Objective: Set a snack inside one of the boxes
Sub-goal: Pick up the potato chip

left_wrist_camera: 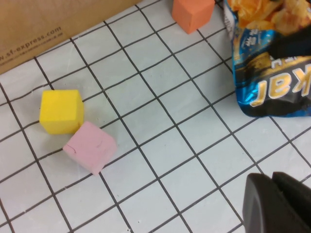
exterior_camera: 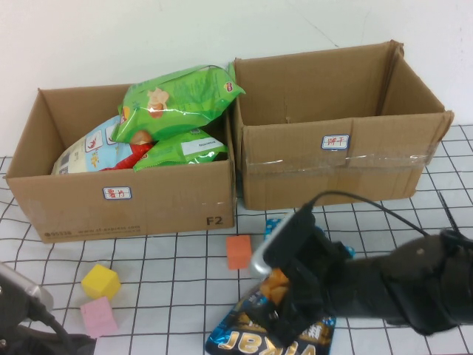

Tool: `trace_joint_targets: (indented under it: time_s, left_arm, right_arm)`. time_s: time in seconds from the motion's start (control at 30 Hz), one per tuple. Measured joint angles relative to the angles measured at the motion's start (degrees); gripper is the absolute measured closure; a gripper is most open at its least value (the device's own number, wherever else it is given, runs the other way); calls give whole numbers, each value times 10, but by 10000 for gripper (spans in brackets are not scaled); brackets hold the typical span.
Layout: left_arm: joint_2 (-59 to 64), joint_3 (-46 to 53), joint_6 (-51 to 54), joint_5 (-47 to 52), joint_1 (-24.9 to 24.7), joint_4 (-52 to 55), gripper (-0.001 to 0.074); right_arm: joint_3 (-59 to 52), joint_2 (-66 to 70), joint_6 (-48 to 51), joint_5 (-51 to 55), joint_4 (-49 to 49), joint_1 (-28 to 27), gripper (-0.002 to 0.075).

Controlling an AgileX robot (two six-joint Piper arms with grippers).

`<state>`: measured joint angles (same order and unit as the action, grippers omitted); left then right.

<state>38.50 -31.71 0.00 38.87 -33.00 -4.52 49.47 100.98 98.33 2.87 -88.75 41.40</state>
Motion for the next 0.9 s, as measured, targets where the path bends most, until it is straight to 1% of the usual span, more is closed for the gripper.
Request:
trace_joint_targets:
  time_s: [0.2, 0.4, 0.6, 0.73, 0.8, 0.9]
  left_arm:
    - [0, 0, 0, 7, 0, 1, 736]
    - [0, 0, 0, 8, 0, 3, 736]
    - [0, 0, 0, 15, 0, 3, 736]
    - [0, 0, 0, 22, 0, 3, 736]
    - [0, 0, 0, 23, 0, 3, 736]
    - [0, 0, 0, 23, 0, 1, 736]
  right_arm:
    - [-47, -21, 4, 3, 34, 0, 34]
    - [-73, -47, 15, -23, 51, 0, 34]
    - [-77, -94, 87, -29, 54, 0, 34]
    - [-77, -141, 107, -51, 54, 0, 34]
    - [-77, -155, 117, -65, 39, 0, 34]
    - [-77, -166, 157, -81, -15, 0, 44]
